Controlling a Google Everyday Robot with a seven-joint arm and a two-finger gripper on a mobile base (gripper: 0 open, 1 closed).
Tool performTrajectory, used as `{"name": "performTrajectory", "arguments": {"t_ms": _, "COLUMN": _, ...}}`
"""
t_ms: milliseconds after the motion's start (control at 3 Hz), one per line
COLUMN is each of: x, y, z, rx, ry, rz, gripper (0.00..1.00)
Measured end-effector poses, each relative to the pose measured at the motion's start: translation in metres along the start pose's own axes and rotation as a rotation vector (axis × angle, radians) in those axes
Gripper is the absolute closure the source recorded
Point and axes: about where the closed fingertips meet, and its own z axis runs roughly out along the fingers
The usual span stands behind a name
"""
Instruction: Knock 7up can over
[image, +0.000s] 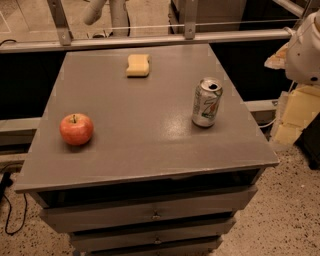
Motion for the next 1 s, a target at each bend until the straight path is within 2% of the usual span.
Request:
{"name": "performTrajectory", "arguments": {"t_ms": 333, "x": -0.001, "y": -0.001, "z": -0.001, "rx": 0.004, "ry": -0.005, "rz": -0.001, "gripper": 0.00}}
{"name": "performTrajectory", "arguments": {"t_ms": 667, "x": -0.009, "y": -0.007, "z": 0.012, "rx": -0.029, "ry": -0.100, "rz": 0.024, "gripper": 0.00}}
{"name": "performTrajectory", "arguments": {"t_ms": 1000, "x": -0.030, "y": -0.027, "z": 0.067, "rx": -0.115, "ry": -0.369, "rz": 0.118, "gripper": 0.00}}
